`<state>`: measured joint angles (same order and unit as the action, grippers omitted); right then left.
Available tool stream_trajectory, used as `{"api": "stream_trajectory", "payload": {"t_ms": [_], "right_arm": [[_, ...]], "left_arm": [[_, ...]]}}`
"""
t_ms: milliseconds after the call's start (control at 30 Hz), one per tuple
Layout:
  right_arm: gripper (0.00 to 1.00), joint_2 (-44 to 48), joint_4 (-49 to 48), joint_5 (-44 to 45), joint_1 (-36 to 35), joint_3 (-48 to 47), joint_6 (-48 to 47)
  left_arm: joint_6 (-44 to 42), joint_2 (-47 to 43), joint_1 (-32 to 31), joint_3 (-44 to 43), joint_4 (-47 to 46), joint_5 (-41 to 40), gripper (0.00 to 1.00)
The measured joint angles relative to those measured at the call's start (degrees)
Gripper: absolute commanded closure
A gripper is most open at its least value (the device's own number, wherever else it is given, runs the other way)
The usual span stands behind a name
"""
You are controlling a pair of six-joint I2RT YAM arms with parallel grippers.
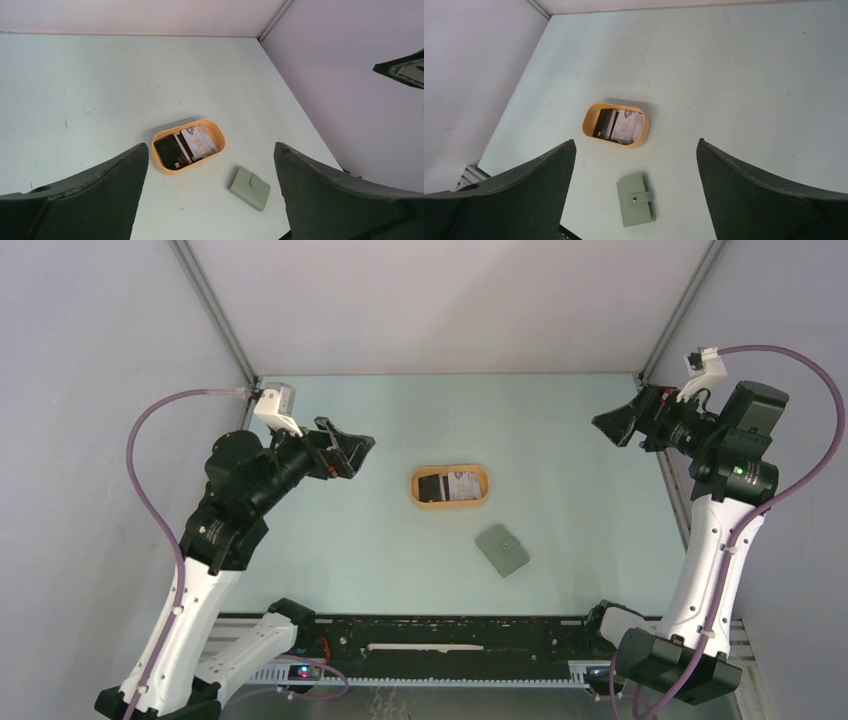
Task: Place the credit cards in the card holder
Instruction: Reset both arms
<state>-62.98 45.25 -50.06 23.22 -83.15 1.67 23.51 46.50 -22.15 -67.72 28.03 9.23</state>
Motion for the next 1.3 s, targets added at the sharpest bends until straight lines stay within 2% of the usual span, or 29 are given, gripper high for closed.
{"api": "stream_trajectory", "payload": {"t_ms": [1300], "right_arm": [[0.00, 1.29, -1.42, 1.53, 0.00, 1.92, 1.09]], "left_arm": [[0.59, -4.44, 0.48, 2.14, 2.16, -1.14, 0.00]]}}
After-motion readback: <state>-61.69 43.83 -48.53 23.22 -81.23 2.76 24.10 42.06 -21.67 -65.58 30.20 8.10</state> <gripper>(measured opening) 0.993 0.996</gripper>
